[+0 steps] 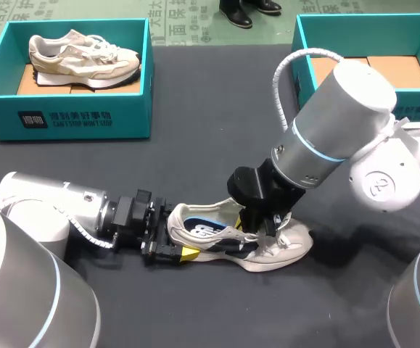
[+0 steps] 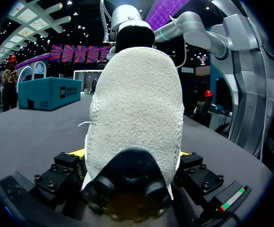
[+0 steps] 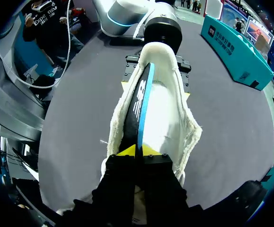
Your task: Take the shoe out of the shoebox, open the shoe tongue, remove and reinsert the insole, then place the shoe into the shoebox
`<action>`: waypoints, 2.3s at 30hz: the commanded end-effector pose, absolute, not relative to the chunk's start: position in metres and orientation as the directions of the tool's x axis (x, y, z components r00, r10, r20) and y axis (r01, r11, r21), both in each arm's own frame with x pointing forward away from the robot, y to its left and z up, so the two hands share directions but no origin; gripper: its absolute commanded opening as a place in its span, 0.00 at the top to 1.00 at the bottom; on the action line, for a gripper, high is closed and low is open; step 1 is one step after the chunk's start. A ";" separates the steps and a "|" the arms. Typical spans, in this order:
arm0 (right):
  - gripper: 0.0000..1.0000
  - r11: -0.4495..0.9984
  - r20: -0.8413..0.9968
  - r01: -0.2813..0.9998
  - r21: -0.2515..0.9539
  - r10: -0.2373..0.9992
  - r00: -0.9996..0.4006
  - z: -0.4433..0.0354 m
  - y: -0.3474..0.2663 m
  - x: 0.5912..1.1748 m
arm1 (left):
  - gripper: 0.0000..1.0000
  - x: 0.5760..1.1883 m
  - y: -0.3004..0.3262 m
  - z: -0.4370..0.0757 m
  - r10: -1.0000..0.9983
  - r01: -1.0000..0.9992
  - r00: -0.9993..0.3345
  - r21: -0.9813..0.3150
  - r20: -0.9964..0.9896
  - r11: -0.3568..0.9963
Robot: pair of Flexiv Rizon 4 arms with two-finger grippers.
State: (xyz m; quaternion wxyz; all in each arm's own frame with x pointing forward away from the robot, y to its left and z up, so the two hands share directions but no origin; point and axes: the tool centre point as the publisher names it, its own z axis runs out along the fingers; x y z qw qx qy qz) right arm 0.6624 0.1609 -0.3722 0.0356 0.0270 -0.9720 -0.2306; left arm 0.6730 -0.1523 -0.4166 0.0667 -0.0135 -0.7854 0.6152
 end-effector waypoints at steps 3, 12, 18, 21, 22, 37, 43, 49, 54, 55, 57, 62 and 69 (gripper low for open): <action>1.00 0.848 0.056 -0.039 0.528 -0.080 -0.995 -0.368 0.151 0.667 | 1.00 0.674 -0.152 -0.418 0.102 -0.062 -0.991 -0.968 0.089 0.245; 1.00 0.818 0.034 -0.104 0.566 -0.150 -0.988 -0.353 0.158 0.683 | 1.00 0.674 -0.152 -0.418 0.102 -0.062 -0.991 -0.968 0.089 0.245; 1.00 0.822 0.034 -0.184 0.540 -0.240 -0.970 -0.338 0.184 0.691 | 1.00 0.674 -0.152 -0.418 0.102 -0.062 -0.991 -0.968 0.089 0.245; 1.00 0.822 0.058 -0.208 0.531 -0.280 -0.958 -0.339 0.195 0.693 | 1.00 0.674 -0.152 -0.418 0.102 -0.062 -0.991 -0.968 0.089 0.245; 1.00 0.820 0.064 -0.221 0.528 -0.298 -0.952 -0.339 0.199 0.693 | 1.00 0.674 -0.152 -0.418 0.102 -0.062 -0.991 -0.968 0.089 0.245; 0.13 0.862 0.174 -0.214 0.459 -0.323 -0.930 -0.338 0.212 0.695 | 1.00 0.674 -0.152 -0.418 0.102 -0.062 -0.991 -0.968 0.089 0.245; 0.00 0.893 0.179 -0.177 0.414 -0.270 -0.946 -0.324 0.204 0.693 | 1.00 0.674 -0.152 -0.418 0.102 -0.062 -0.991 -0.968 0.089 0.245; 0.00 0.904 0.242 -0.148 0.402 -0.261 -0.935 -0.314 0.206 0.693 | 1.00 0.674 -0.152 -0.418 0.102 -0.062 -0.991 -0.968 0.089 0.245; 0.00 0.899 0.260 -0.142 0.415 -0.267 -0.928 -0.310 0.210 0.693 | 1.00 0.674 -0.152 -0.418 0.102 -0.062 -0.991 -0.968 0.089 0.245; 0.00 0.899 0.260 -0.142 0.415 -0.267 -0.928 -0.310 0.210 0.693 | 1.00 0.674 -0.152 -0.418 0.102 -0.062 -0.991 -0.968 0.089 0.245; 0.00 0.899 0.260 -0.142 0.415 -0.267 -0.928 -0.310 0.210 0.693 | 1.00 0.674 -0.152 -0.418 0.102 -0.062 -0.991 -0.968 0.089 0.245; 0.00 0.899 0.260 -0.142 0.415 -0.267 -0.928 -0.310 0.210 0.693 | 1.00 0.674 -0.152 -0.418 0.102 -0.062 -0.991 -0.968 0.089 0.245; 0.00 0.862 0.309 -0.089 0.498 -0.273 -0.911 -0.298 0.213 0.689 | 1.00 0.674 -0.152 -0.418 0.102 -0.062 -0.991 -0.968 0.089 0.245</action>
